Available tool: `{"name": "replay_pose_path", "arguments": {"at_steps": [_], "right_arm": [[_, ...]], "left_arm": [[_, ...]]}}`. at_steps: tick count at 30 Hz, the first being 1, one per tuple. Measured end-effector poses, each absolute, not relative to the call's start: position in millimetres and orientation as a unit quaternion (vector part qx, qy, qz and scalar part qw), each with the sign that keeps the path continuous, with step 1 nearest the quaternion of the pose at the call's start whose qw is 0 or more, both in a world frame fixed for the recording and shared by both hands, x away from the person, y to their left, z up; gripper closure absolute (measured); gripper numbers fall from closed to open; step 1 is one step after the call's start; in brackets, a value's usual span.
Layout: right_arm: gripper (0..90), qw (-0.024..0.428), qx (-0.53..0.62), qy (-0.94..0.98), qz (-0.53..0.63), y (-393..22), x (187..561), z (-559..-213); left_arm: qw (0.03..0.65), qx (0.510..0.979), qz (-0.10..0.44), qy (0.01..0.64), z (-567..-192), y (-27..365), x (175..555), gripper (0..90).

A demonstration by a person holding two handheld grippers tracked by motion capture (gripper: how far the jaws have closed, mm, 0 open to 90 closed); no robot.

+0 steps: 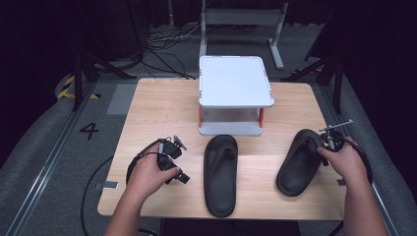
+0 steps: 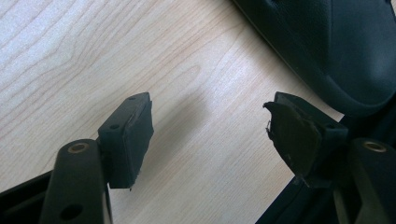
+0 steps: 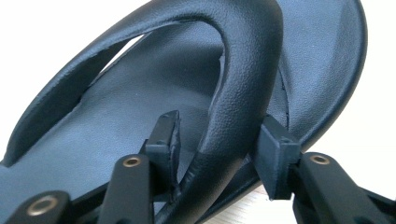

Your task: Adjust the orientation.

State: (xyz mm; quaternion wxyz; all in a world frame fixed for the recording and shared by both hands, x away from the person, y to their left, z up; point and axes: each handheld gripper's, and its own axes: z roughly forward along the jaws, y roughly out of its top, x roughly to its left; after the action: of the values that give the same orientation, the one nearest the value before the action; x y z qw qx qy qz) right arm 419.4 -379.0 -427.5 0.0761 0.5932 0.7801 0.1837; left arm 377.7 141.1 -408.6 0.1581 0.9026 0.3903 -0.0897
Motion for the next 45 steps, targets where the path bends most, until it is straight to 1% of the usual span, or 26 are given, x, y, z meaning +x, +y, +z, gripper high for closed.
{"name": "replay_pose_path", "arguments": {"at_steps": [2,4,6,8,14,17,22,28,30,33,34,36,39,40,43,45], "right_arm": [[59.5,0.076,0.602,0.773,0.186,-378,419,-426],[62.5,0.066,0.605,0.767,0.204,-375,418,-423],[66.4,0.058,0.604,0.766,0.211,-369,416,-420],[68.2,0.053,0.6,0.767,0.222,-360,414,-415],[68.7,0.045,0.557,0.794,0.24,-322,405,-403],[68.7,0.033,0.539,0.803,0.254,-303,402,-402],[68.7,0.005,0.523,0.815,0.249,-269,402,-412],[68.7,-0.014,0.529,0.807,0.263,-248,406,-422],[68.7,-0.019,0.529,0.804,0.272,-240,408,-424],[68.5,-0.005,0.518,0.809,0.278,-228,409,-428],[68.3,0.002,0.514,0.808,0.287,-225,409,-427],[66.7,0.0,0.509,0.805,0.305,-222,409,-427],[51.5,0.002,0.5,0.812,0.302,-222,408,-428],[49.9,0.008,0.496,0.814,0.301,-223,408,-428],[48.0,0.021,0.491,0.815,0.306,-232,403,-421],[51.1,0.033,0.481,0.824,0.297,-236,397,-413]], "left_arm": [[0.159,0.901,-0.091,0.392,-409,141,378,32.6],[0.158,0.901,-0.093,0.393,-409,141,379,33.1],[0.157,0.902,-0.092,0.393,-408,140,379,33.6],[0.16,0.901,-0.091,0.392,-408,140,380,33.9],[0.159,0.902,-0.093,0.39,-408,137,381,35.2],[0.154,0.903,-0.093,0.39,-409,136,381,35.5],[0.152,0.904,-0.095,0.388,-411,137,378,37.6],[0.149,0.906,-0.099,0.383,-415,133,374,38.3],[0.145,0.907,-0.102,0.382,-416,132,373,38.2],[0.143,0.909,-0.101,0.379,-418,132,371,38.0],[0.143,0.908,-0.101,0.379,-418,132,370,38.0],[0.144,0.91,-0.1,0.376,-419,132,370,37.8],[0.145,0.91,-0.102,0.374,-419,130,371,37.7],[0.144,0.911,-0.101,0.374,-419,129,371,37.7],[0.145,0.911,-0.103,0.372,-419,128,373,37.8],[0.144,0.911,-0.102,0.371,-418,127,376,37.5]]}}
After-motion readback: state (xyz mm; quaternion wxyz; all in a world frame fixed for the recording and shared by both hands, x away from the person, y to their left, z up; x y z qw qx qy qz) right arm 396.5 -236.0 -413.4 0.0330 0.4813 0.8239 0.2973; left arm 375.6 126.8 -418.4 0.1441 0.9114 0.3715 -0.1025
